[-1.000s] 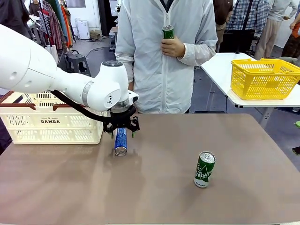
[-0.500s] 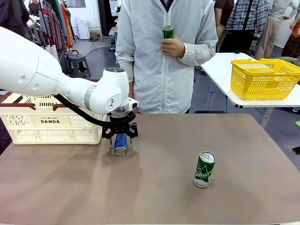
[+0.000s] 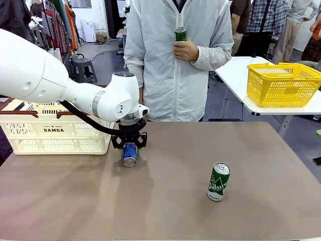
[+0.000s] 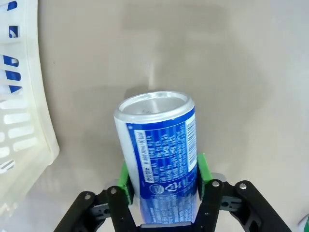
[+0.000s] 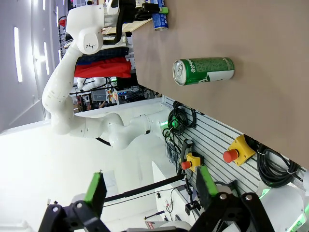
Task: Place the drinks into the Shopping basket.
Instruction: Pick up one drink and place it into the Shopping basket.
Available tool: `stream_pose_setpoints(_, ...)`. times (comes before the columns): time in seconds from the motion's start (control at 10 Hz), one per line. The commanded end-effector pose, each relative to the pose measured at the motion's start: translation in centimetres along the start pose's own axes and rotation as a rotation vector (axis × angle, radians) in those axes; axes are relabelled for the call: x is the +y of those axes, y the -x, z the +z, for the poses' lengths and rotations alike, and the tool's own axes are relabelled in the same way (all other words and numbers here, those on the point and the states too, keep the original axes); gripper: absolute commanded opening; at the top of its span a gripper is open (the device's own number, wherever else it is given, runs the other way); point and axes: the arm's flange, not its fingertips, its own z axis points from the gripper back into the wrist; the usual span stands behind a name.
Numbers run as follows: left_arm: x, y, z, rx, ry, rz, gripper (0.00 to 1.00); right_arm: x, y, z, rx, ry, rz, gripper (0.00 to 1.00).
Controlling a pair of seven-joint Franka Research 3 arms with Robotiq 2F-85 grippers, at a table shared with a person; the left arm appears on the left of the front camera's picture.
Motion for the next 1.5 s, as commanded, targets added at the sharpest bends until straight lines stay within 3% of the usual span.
stream_pose_setpoints(0.0, 0.1, -0.5, 0.2, 0.036, 0.015, -0.009, 0.00, 0.4, 0.0, 0.2, 0.002, 0.003, -0.007, 1.00)
stream_pose_setpoints(0.2, 0.7, -0.3, 1.0, 0.021, 0.033, 0.001, 0.00, 0.4, 0.0, 0.2, 0.002, 0.003, -0.007, 1.00)
stream_pose_setpoints(0.4, 2.2, 0.9, 4.9, 0.000, 0.117, -0.038, 0.00, 0.4, 0.0, 0.2, 0.002, 0.003, -0.007, 1.00)
stream_pose_setpoints(0.7, 4.5, 5.6, 16.9, -0.046, 0.214, -0.119, 0.00, 0.4, 0.0, 0.2, 0.002, 0.003, -0.007, 1.00)
stream_pose_setpoints(0.8, 5.7, 5.6, 20.3, -0.068, 0.224, -0.127, 0.00, 0.4, 0.0, 0.2, 0.002, 0.003, -0.007, 1.00)
stream_pose_setpoints(1.0, 9.7, 4.7, 24.9, -0.021, 0.224, -0.186, 0.00, 0.4, 0.0, 0.2, 0.002, 0.003, -0.007, 1.00)
stream_pose_setpoints(1.2, 16.3, 3.0, 28.1, -0.130, 0.212, -0.137, 0.00, 0.4, 0.0, 0.2, 0.002, 0.003, -0.007, 1.00)
stream_pose_setpoints(1.4, 23.7, -0.8, 29.0, -0.156, 0.260, -0.152, 0.00, 0.4, 0.0, 0.2, 0.002, 0.003, -0.007, 1.00)
